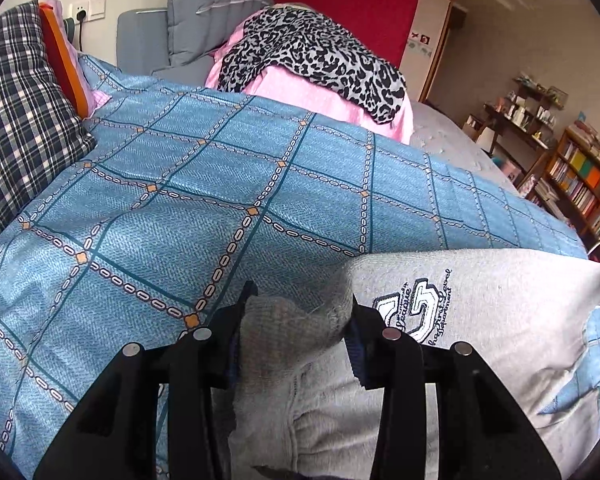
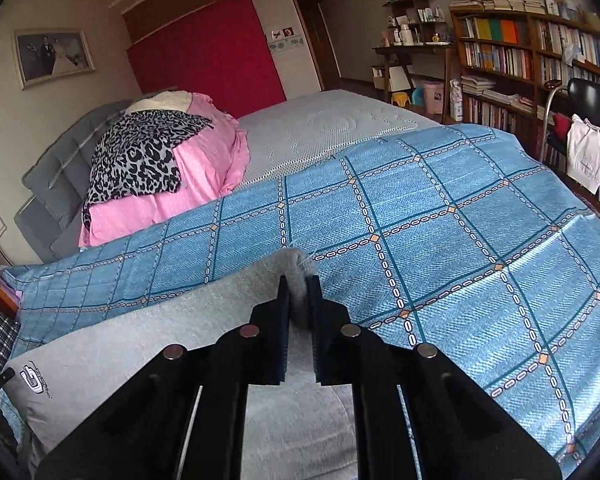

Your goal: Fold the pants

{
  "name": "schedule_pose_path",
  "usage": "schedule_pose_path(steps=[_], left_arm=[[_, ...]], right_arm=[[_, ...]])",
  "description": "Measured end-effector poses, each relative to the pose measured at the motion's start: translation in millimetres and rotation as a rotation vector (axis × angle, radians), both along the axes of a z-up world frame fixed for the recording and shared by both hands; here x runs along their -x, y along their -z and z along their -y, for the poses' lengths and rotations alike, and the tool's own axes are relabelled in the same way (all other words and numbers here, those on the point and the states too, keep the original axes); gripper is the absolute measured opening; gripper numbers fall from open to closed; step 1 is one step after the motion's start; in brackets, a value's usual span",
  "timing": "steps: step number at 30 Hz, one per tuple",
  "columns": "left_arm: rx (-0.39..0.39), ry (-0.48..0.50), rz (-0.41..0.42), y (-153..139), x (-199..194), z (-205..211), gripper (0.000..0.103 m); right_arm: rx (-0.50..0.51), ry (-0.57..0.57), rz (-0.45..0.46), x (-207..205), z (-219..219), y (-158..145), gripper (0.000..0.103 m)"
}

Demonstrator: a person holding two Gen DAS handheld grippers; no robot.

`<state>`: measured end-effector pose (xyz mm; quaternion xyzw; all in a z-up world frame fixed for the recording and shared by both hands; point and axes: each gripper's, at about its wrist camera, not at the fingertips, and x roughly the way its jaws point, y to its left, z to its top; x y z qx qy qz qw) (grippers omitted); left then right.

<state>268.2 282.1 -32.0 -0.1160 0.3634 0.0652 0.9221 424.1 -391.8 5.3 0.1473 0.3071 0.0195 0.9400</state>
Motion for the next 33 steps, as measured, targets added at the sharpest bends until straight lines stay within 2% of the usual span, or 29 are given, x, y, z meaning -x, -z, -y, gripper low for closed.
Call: schedule_pose_path(steps=[8, 10, 12, 15, 18, 20, 22, 23, 24, 29, 33], left_arm=[[-0.015, 0.044, 0.096, -42, 67, 10, 0.041], [-0.011, 0.058, 0.110, -47, 82, 13, 0.041], [-0.007, 0.077, 0.118, -50, 95, 17, 0.041], [-0.018, 0.106, 0.123, -50, 113, 26, 0.041], [-0.046, 0.124, 0.132, -47, 131, 38, 0.041], [-0.049, 0.134, 0.146, -47, 144, 44, 0.041], [-0.046, 0.140, 0.151, -45, 155, 48, 0.041], [-0.048, 0.141, 0.151, -44, 159, 50, 0.041], [-0.052, 0.142, 0.150, -43, 164, 51, 0.041], [-0.057, 0.136, 0.134, -38, 175, 53, 0.041], [-0.057, 0.132, 0.130, -36, 175, 53, 0.041]], right_arm=[[-0.032, 0.061, 0.081, 81, 28, -26, 0.009], [-0.058, 0.096, 0.094, 102, 41, -28, 0.003], [-0.082, 0.111, 0.104, 123, 55, -26, 0.004], [-0.098, 0.090, 0.083, 148, 64, -18, 0.003], [-0.142, 0.087, 0.025, 161, 71, 0, 0.005], [-0.186, 0.090, -0.027, 160, 73, 16, 0.010], [-0.239, 0.086, -0.078, 155, 73, 35, 0.027], [-0.258, 0.084, -0.100, 153, 73, 42, 0.040], [-0.271, 0.084, -0.117, 150, 71, 50, 0.045], [-0.340, 0.077, -0.174, 140, 68, 79, 0.045], [-0.368, 0.056, -0.208, 132, 59, 91, 0.045]])
